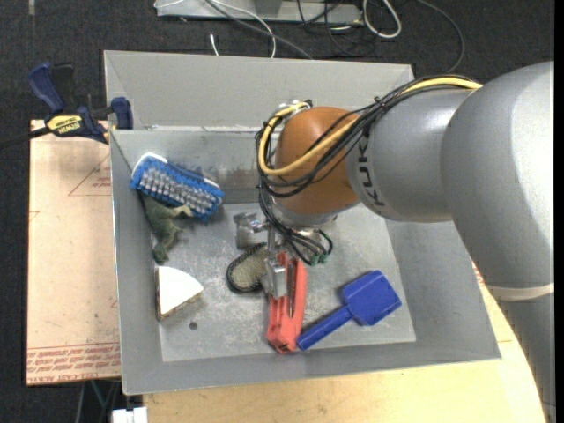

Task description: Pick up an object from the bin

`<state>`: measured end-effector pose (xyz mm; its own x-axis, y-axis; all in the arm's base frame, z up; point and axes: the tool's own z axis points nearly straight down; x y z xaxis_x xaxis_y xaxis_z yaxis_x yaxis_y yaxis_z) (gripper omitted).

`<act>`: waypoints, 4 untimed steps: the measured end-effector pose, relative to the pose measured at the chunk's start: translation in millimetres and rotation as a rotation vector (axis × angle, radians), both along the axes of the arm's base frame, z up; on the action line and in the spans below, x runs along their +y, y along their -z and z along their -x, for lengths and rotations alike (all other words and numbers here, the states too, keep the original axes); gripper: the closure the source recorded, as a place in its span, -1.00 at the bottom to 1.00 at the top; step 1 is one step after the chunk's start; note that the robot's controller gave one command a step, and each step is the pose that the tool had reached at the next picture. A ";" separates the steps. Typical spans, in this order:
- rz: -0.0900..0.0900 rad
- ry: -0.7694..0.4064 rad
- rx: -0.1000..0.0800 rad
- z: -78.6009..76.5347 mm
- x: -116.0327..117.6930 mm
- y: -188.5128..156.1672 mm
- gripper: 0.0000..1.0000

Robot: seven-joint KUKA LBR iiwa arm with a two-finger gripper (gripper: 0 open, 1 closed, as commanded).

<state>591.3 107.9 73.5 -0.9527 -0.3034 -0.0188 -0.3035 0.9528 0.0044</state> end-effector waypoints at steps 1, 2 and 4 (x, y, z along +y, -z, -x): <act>-0.001 0.115 0.014 -15.8 -7.6 -2.6 1.00; -0.001 0.117 0.014 -16.1 -7.8 -2.7 1.00; 0.000 0.117 0.018 -13.6 -7.8 -46.4 1.00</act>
Offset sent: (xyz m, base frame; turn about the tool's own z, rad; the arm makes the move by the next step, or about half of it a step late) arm 0.0000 0.0000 0.0000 0.0000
